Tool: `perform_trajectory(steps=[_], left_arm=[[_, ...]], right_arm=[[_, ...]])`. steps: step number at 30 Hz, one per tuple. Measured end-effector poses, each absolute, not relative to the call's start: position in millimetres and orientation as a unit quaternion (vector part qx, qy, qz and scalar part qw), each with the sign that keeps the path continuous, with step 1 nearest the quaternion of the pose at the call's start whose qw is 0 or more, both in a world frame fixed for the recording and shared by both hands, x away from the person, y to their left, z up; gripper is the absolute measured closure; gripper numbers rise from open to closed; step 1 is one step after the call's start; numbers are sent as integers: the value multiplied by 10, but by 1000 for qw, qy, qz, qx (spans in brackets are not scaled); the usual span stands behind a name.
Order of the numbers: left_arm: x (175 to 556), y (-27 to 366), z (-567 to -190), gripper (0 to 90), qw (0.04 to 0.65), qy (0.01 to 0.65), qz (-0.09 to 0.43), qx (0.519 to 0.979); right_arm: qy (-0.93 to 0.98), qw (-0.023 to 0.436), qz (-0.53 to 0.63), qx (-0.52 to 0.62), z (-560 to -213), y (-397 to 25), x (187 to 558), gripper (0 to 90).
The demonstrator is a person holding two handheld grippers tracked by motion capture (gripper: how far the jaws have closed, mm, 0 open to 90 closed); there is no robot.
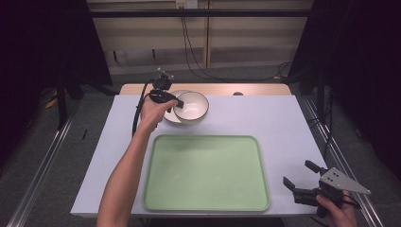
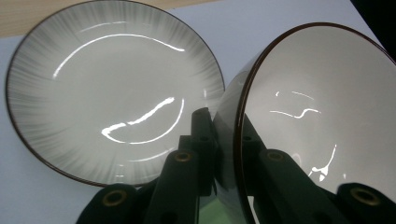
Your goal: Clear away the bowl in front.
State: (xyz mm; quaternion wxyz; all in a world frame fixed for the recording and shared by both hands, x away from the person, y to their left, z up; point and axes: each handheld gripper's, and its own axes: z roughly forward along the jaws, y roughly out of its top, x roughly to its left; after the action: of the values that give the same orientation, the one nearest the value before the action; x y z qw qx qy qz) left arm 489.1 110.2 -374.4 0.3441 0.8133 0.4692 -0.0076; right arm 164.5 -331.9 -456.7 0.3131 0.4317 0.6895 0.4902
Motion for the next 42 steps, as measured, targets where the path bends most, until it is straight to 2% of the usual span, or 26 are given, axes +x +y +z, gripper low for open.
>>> perform_trajectory(steps=[21,42], left_arm=[[4653,661,-3757,827,331,413,-37,848],[4527,280,-3738,826,340,392,-64,852]], right_arm=[[687,311,499,426,-4575,-3307,1650,18],[685,310,505,424,-4571,-3302,1638,17]])
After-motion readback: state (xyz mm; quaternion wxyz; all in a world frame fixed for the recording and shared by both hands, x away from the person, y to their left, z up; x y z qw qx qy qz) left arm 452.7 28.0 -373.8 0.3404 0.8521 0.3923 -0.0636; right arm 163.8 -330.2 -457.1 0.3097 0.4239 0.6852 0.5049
